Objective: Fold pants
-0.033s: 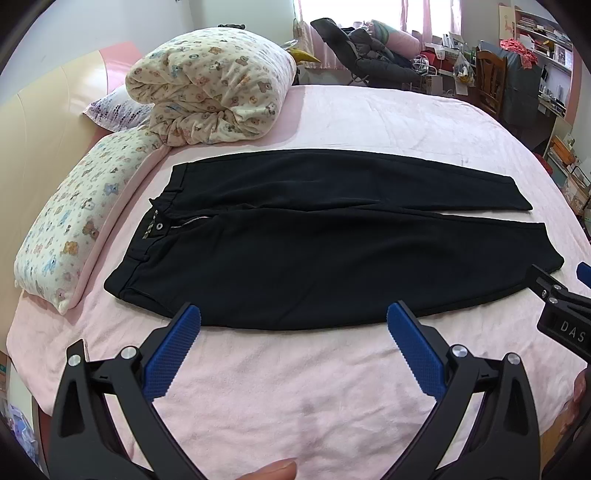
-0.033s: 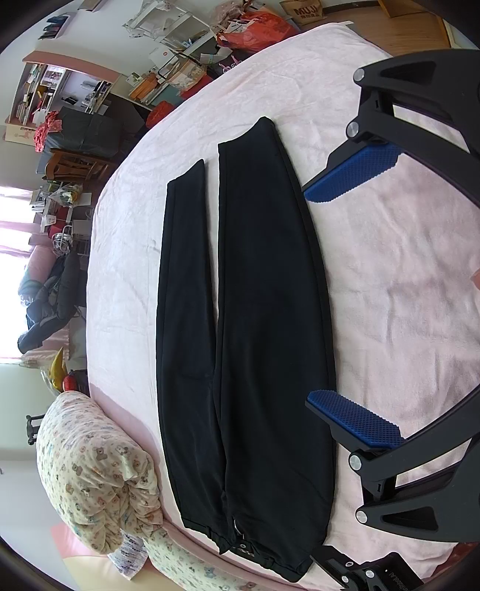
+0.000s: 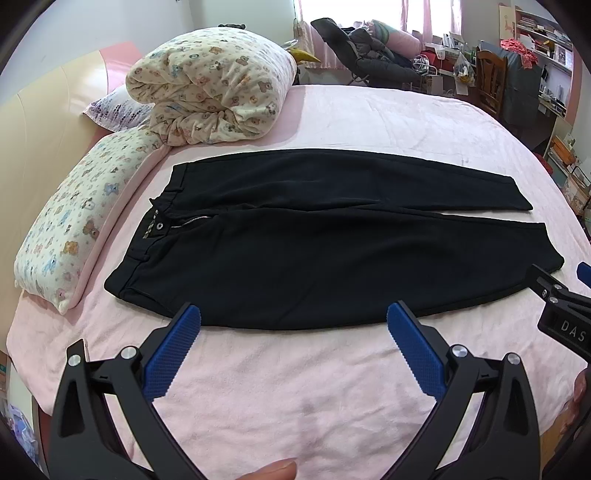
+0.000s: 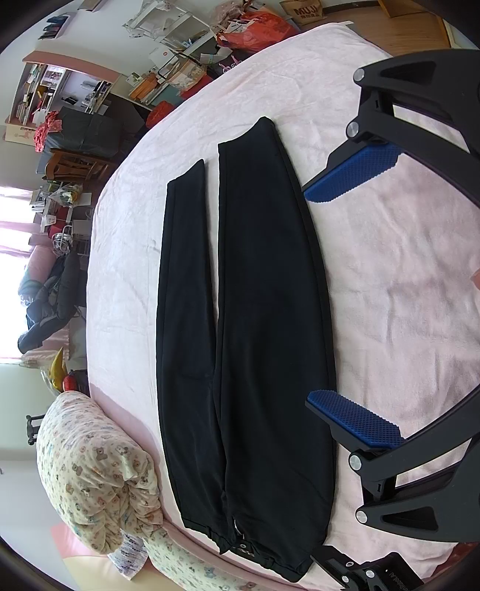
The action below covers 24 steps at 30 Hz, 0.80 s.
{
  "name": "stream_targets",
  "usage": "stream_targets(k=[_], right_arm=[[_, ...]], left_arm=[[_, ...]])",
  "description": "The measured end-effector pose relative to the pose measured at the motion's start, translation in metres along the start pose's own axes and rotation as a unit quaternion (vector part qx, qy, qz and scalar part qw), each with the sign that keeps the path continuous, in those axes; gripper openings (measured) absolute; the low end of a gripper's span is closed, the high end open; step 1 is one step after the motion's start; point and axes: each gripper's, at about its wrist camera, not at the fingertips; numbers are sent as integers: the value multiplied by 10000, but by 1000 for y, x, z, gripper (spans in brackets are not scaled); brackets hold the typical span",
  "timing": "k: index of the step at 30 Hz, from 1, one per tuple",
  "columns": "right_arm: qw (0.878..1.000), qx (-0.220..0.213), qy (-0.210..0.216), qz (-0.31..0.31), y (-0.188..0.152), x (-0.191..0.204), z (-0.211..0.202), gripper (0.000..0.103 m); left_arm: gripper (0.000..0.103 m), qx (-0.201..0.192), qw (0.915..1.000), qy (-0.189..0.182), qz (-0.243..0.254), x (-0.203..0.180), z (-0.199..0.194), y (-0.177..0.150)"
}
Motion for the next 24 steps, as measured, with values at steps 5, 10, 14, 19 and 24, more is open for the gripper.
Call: stream_targets(k=[5, 10, 14, 19, 24], right_arm=[[10000, -1, -2, -4, 0, 0, 0, 102], [10000, 12, 2, -3, 1, 0, 0, 102], [10000, 12, 4, -7, 1, 0, 0, 102], [10000, 10, 4, -3, 1, 1, 1, 102], [10000, 10, 5, 2, 2, 1, 2, 102]], left_arm=[[101, 3, 10000, 3, 3, 0, 1, 1], [101, 16, 10000, 9, 14, -1, 0, 0], [101, 22, 10000, 5, 14, 0, 1, -2], [101, 25, 10000, 12, 17, 0, 1, -2], [101, 28, 10000, 8, 9, 0, 1, -2]])
Point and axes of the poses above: each gripper's, at about its wrist camera, not at the fingertips, and z roughly the way its jaws point, x to its left, y to its top, and after that the axes turned 6 degrees about -z, right-handed
